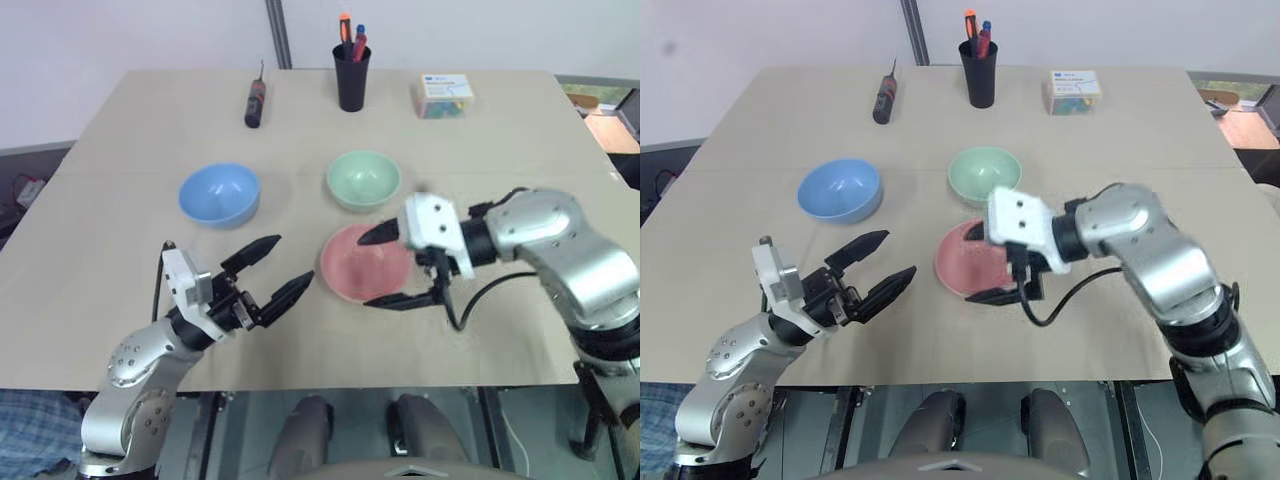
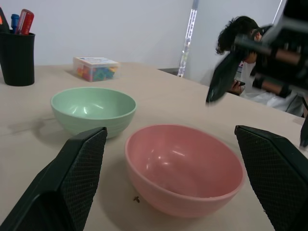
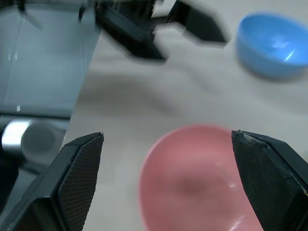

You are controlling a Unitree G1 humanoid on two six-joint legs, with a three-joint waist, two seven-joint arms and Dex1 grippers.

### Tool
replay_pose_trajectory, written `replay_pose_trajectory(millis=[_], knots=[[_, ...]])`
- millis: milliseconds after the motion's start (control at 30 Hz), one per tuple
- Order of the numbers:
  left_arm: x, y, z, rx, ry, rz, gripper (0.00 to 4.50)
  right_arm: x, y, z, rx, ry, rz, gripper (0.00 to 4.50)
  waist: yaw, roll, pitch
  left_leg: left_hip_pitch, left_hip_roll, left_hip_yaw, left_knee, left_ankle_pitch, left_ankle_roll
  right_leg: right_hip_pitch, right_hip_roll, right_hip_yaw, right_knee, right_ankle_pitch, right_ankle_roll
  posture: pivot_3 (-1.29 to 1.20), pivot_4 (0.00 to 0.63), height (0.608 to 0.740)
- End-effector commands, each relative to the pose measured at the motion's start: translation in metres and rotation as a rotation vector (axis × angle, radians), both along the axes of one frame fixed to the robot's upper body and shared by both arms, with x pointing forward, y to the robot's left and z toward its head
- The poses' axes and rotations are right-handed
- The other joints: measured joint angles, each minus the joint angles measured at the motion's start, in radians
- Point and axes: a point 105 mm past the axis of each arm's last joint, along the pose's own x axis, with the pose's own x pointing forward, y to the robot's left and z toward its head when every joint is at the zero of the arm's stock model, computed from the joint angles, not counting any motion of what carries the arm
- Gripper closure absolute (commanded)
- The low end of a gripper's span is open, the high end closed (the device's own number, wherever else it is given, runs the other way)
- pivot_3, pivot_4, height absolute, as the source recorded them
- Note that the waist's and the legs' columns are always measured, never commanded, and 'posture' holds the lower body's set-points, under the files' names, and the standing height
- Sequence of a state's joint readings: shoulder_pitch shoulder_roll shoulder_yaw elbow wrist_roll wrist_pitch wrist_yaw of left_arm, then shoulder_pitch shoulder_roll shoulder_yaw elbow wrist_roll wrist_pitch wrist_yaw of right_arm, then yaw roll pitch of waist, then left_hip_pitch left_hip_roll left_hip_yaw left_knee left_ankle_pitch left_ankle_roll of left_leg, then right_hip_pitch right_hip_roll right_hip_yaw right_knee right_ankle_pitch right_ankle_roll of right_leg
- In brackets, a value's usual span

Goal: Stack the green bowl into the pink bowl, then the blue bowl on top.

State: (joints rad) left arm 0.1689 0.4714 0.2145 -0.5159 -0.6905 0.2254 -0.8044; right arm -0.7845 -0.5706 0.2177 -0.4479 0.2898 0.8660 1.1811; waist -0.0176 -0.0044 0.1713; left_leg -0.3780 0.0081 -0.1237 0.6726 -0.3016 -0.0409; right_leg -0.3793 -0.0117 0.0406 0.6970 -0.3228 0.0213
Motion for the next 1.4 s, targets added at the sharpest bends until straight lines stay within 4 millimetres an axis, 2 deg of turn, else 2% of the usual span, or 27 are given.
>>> replay_pose_trajectory(millis=[33,100,333,567,733,1000,1167,1200,1233,1400], knots=[[0.000,0.002,0.006,-0.004,-0.046,0.023,0.00,0.046,-0.004,0.027,0.098,-0.156,-0.156,0.02,-0.002,0.000,0.000,0.000,0.000,0.000,0.000,0.000,0.000,0.000,0.000,0.000,0.000,0.000,0.000,0.00,0.150,0.740],[0.001,0.003,0.007,-0.008,-0.048,0.029,0.00,0.067,-0.003,0.023,0.056,-0.239,-0.183,0.02,-0.004,0.000,0.000,0.001,0.000,0.000,0.000,0.000,0.000,0.000,0.000,0.000,0.001,0.000,0.000,0.00,0.150,0.740],[0.006,0.009,0.007,-0.016,-0.059,0.071,0.00,0.106,0.020,0.002,-0.026,-0.324,-0.185,0.02,-0.024,0.000,0.000,-0.002,0.000,0.002,-0.001,0.002,-0.004,-0.003,0.000,0.001,0.000,0.000,0.000,0.00,0.150,0.740],[0.009,0.012,0.005,-0.005,-0.065,0.097,0.00,0.127,0.042,-0.015,-0.054,-0.320,-0.196,0.02,-0.027,0.000,0.000,-0.001,0.001,0.002,-0.001,0.002,-0.004,-0.004,0.000,0.002,0.001,0.000,0.000,0.00,0.150,0.740],[0.009,0.012,0.005,-0.005,-0.066,0.105,0.00,0.135,0.051,-0.028,-0.081,-0.299,-0.193,0.02,-0.025,0.000,0.000,-0.002,0.001,0.002,-0.001,0.002,-0.004,-0.004,0.000,0.002,0.001,0.000,0.000,0.00,0.150,0.740],[0.007,0.013,0.007,-0.008,-0.070,0.124,0.00,0.149,0.053,-0.057,-0.141,-0.252,-0.255,0.02,-0.027,0.000,0.000,-0.002,0.001,0.003,-0.002,0.002,-0.004,-0.005,0.000,0.003,0.001,0.000,0.000,0.00,0.150,0.740],[0.006,0.016,0.009,-0.005,-0.082,0.151,0.00,0.151,0.052,-0.064,-0.168,-0.248,-0.259,0.02,-0.028,0.000,0.000,-0.002,0.001,0.003,-0.002,0.002,-0.004,-0.006,0.000,0.003,0.002,0.000,0.000,0.00,0.150,0.740],[0.006,0.017,0.010,-0.005,-0.086,0.160,0.00,0.151,0.053,-0.065,-0.169,-0.246,-0.257,0.56,-0.028,0.000,0.000,-0.002,0.001,0.004,-0.002,0.002,-0.004,-0.006,0.000,0.003,0.002,0.000,0.000,0.00,0.150,0.740],[0.006,0.018,0.010,-0.007,-0.087,0.164,0.00,0.151,0.053,-0.065,-0.169,-0.245,-0.256,0.71,-0.028,0.000,0.000,-0.002,0.001,0.004,-0.002,0.002,-0.004,-0.006,0.000,0.004,0.002,0.000,0.000,0.00,0.150,0.740],[0.005,0.018,0.011,-0.008,-0.092,0.174,0.00,0.150,0.054,-0.067,-0.165,-0.238,-0.246,2.98,-0.028,0.000,0.000,-0.002,0.001,0.004,-0.002,0.002,-0.004,-0.006,0.001,0.004,0.002,0.000,0.000,0.00,0.150,0.740]])
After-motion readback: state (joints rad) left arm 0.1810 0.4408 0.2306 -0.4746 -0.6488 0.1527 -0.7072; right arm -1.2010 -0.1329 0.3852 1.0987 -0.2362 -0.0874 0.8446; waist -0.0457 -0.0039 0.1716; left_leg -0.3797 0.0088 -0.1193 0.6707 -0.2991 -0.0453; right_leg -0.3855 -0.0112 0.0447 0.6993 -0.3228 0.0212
